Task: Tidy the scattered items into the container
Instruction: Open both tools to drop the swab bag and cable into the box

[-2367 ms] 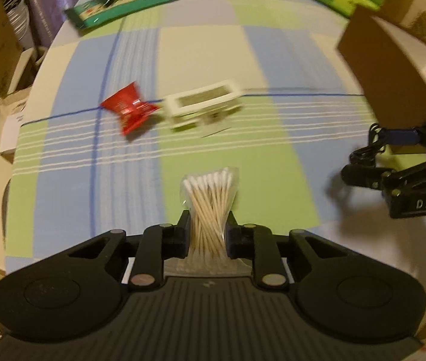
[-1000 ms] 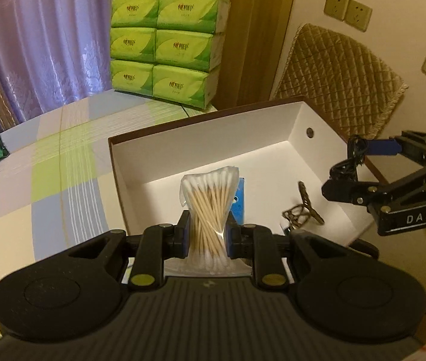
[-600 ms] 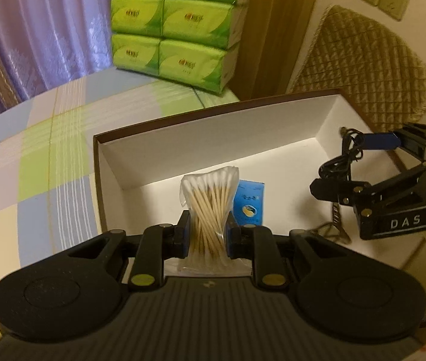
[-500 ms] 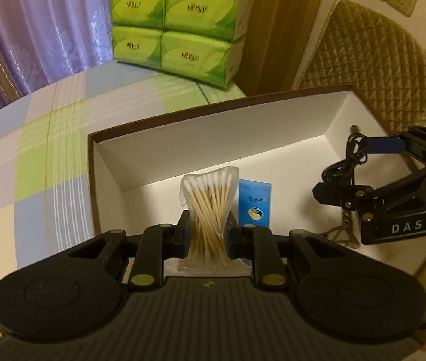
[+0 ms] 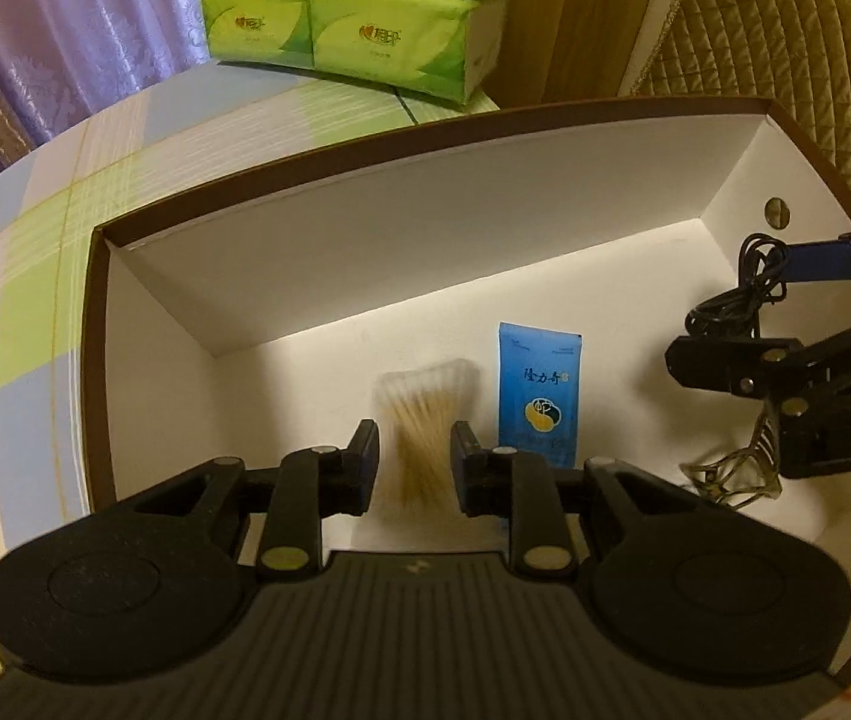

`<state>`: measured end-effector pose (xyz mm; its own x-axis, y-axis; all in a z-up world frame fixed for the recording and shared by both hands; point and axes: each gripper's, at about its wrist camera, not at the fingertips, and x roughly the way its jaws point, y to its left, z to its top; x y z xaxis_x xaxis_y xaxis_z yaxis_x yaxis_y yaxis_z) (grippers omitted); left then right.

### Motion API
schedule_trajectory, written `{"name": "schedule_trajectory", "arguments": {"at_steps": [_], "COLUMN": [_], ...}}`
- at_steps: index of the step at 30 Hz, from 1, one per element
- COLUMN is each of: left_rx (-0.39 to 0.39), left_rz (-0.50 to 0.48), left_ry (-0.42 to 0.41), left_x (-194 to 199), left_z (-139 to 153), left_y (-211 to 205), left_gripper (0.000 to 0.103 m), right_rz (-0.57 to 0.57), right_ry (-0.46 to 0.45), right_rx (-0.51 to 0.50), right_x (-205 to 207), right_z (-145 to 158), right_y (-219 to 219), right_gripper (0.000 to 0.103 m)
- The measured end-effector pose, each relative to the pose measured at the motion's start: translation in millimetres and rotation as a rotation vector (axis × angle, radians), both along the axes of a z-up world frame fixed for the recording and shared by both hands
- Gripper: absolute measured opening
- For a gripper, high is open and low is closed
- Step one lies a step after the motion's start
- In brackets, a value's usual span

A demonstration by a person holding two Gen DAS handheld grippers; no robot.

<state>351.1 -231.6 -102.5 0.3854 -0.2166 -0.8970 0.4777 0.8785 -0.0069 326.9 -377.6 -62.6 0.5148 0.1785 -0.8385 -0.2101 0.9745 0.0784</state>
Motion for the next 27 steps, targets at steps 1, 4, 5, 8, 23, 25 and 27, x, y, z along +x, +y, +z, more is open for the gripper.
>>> {"name": "schedule_trajectory", "arguments": {"at_steps": [1,4,5,8,23,25,27], "left_rx": [0.002,0.004,0.005,0.014,0.013,0.006,-0.006], "left_rz": [0.0,0.001,0.003,0.004,-0.013,-0.015,-0.016], "left_ry": [0.001,0.0,0.0,-0.008,-0.037,-0.038,-0.043], "left_x": [0,2,1,1,-14,-17,-21], "left_z": [0,0,0,2,15,18,22], "left_y": [0,0,0,1,5,7,9], "left_gripper": [0.024,0.027,0.028,0.03,0.058,0.062,0.065], "right_rz": [0.0,0.001,0.003,0.01,0.045,0.053,0.056], "right_ry": [0.005,0.013,0.017,0.023,-0.025,-0.03,-0.04], "right_rx": [-0.004,-0.012,-0.014,-0.019,0.026,0.025,0.025], "right_x": [1,2,3,3,-15,-20,-26], "right_z": [-1,-2,-3,-5,13,16,20], "right_y": [1,1,2,3,2,2,2], "right_gripper": [0.094,0.094,0.094,0.094,0.101,0.101,0.101]}}
